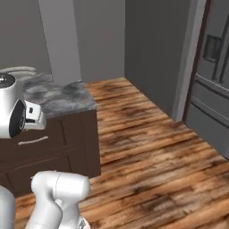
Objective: Clear the mugs and bowl far away from the sink.
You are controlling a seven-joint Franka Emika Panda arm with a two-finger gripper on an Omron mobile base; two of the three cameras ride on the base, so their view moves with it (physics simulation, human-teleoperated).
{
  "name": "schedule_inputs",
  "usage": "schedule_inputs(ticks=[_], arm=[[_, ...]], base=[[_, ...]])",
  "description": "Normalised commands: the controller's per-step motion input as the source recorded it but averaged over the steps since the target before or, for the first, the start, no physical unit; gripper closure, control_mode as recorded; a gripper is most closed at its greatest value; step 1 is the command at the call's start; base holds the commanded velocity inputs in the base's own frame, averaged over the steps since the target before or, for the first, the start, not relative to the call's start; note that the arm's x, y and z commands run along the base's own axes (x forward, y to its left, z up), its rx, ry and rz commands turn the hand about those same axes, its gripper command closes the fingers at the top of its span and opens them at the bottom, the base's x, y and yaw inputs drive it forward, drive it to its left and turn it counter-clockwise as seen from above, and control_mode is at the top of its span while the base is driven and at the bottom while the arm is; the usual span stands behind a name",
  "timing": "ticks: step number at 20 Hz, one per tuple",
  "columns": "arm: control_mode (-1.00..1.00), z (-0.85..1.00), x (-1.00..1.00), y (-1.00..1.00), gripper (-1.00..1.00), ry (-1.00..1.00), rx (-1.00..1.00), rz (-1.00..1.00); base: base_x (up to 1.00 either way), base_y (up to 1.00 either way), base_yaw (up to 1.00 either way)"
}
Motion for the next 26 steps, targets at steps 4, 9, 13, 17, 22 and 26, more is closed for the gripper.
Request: schedule_inputs(ticks=[4, 9, 13, 17, 22, 26], arm=[[1.0, 0.0, 0.0, 0.0, 1.0, 0.0, 0.0, 0.0], [1.0, 0.0, 0.0, 0.0, 1.0, 0.0, 0.0, 0.0], [1.0, 0.0, 0.0, 0.0, 1.0, 0.0, 0.0, 0.0], [1.0, 0.0, 0.0, 0.0, 1.0, 0.0, 0.0, 0.0], [1.0, 0.0, 0.0, 0.0, 1.0, 0.0, 0.0, 0.0], [1.0, 0.0, 0.0, 0.0, 1.0, 0.0, 0.0, 0.0]], base=[[0.36, 0.58, 0.57], [0.81, 0.45, 0.43], [0.53, 0.42, 0.4], [0.48, 0.36, 0.43], [0.72, 0.28, 0.36], [0.4, 0.24, 0.12]])
